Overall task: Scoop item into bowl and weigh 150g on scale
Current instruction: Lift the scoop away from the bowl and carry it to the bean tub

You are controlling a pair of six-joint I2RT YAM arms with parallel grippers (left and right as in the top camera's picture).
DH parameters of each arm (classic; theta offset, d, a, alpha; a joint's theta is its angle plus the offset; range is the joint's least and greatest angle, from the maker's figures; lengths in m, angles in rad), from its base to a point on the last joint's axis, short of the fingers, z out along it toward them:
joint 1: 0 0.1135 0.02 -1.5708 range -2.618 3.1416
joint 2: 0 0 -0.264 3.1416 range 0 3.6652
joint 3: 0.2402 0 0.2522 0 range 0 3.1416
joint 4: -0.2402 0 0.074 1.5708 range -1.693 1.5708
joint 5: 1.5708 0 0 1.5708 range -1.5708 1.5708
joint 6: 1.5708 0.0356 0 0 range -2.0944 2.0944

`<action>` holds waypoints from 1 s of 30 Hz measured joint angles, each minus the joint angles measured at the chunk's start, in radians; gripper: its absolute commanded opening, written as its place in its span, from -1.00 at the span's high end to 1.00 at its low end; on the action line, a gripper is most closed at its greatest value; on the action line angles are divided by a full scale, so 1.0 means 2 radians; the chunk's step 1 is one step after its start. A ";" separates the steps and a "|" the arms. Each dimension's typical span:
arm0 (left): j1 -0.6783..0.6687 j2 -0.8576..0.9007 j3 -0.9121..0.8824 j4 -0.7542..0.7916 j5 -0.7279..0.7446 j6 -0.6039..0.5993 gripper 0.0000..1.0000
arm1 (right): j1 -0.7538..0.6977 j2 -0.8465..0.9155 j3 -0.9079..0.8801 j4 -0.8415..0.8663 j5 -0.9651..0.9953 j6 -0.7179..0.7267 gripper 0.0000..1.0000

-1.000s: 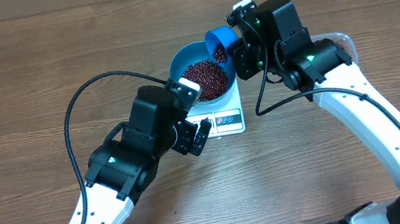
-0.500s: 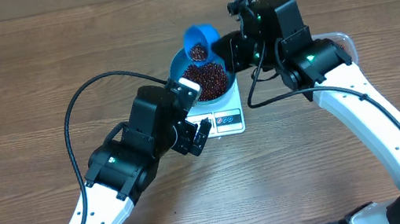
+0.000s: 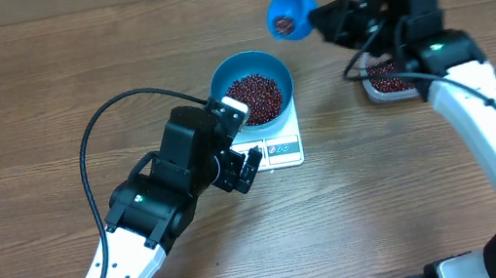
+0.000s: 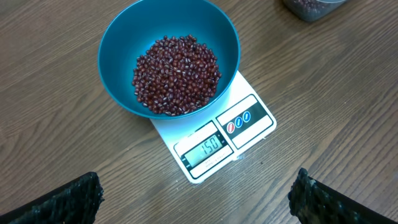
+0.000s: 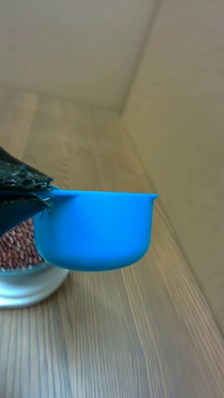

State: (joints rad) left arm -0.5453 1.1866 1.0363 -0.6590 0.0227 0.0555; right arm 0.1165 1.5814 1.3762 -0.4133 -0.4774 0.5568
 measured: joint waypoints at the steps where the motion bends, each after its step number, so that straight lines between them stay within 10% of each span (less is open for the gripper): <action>1: 0.000 0.000 0.000 0.000 0.000 0.000 -0.99 | -0.017 0.000 0.000 -0.003 -0.010 0.003 0.93; 10: 0.000 0.000 0.000 0.000 0.000 0.000 -0.99 | -0.134 0.000 0.000 -0.064 -0.072 -0.012 0.93; 30: 0.000 0.000 0.000 0.000 0.000 0.000 -0.99 | -0.221 -0.013 0.000 -0.227 0.053 -0.292 0.93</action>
State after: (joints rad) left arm -0.5453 1.1866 1.0363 -0.6590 0.0227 0.0555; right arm -0.3264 1.5551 1.3762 -0.8677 -0.3706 -0.0269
